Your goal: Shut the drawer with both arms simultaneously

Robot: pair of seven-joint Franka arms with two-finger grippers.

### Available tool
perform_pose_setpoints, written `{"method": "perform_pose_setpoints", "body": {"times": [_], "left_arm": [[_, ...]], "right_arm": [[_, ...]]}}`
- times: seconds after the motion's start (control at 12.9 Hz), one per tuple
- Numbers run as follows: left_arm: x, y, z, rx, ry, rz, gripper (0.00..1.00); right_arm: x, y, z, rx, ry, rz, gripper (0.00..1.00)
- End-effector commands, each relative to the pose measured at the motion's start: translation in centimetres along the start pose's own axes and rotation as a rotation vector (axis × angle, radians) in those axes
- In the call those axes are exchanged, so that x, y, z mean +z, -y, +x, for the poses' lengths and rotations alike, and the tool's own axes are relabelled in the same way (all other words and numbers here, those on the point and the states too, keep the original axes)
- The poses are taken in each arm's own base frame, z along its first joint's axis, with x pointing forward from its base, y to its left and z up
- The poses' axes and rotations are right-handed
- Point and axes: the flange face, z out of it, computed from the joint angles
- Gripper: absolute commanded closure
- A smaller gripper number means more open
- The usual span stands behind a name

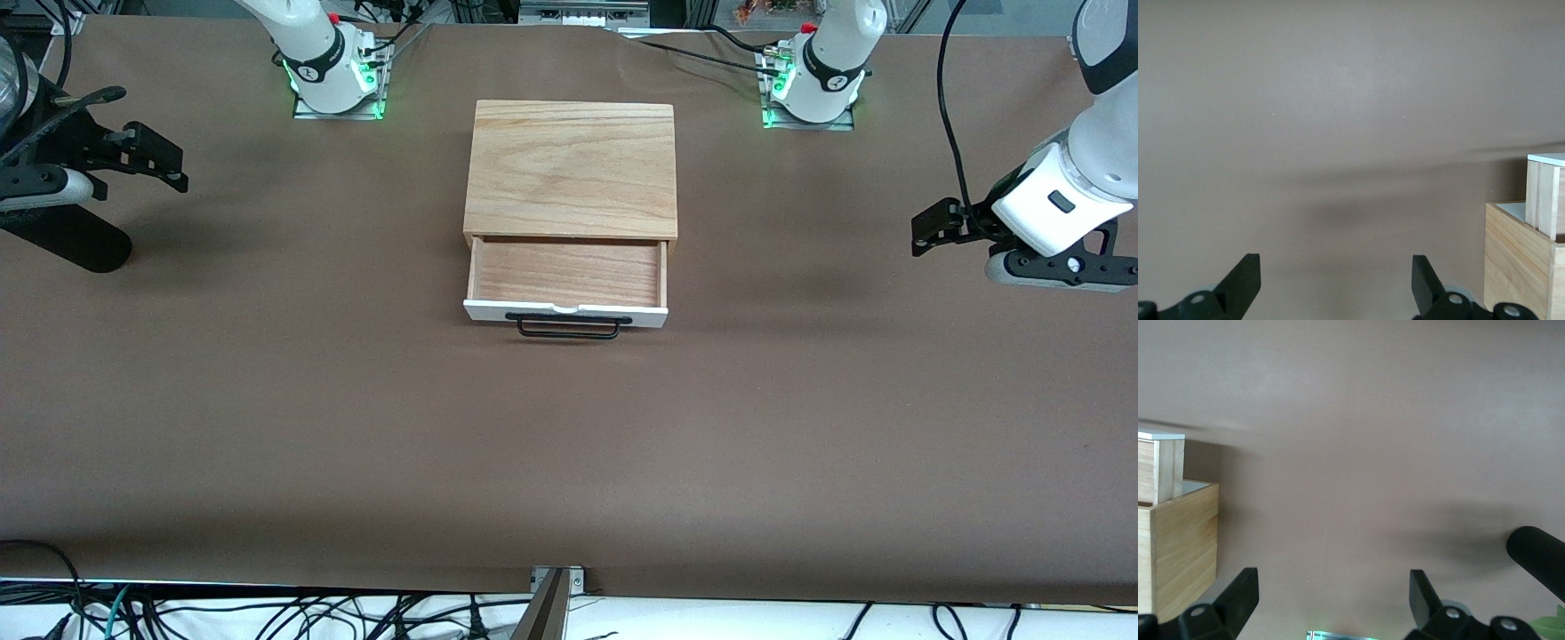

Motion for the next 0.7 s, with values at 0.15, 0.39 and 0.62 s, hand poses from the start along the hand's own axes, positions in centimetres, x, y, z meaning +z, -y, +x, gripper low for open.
{"method": "perform_pose_setpoints", "body": {"times": [0.15, 0.39, 0.62], "left_arm": [[-0.59, 0.12, 0.28, 0.01, -0.003, -0.027, 0.0], [-0.59, 0.13, 0.28, 0.01, -0.003, -0.025, 0.0], [-0.59, 0.12, 0.28, 0.01, -0.003, -0.027, 0.0]], "right_arm": [[0.0, -0.6, -0.43, 0.017, -0.003, -0.007, 0.0], [-0.17, -0.6, -0.25, 0.017, -0.017, -0.007, 0.0], [-0.2, -0.6, -0.22, 0.019, -0.02, -0.007, 0.0]]}}
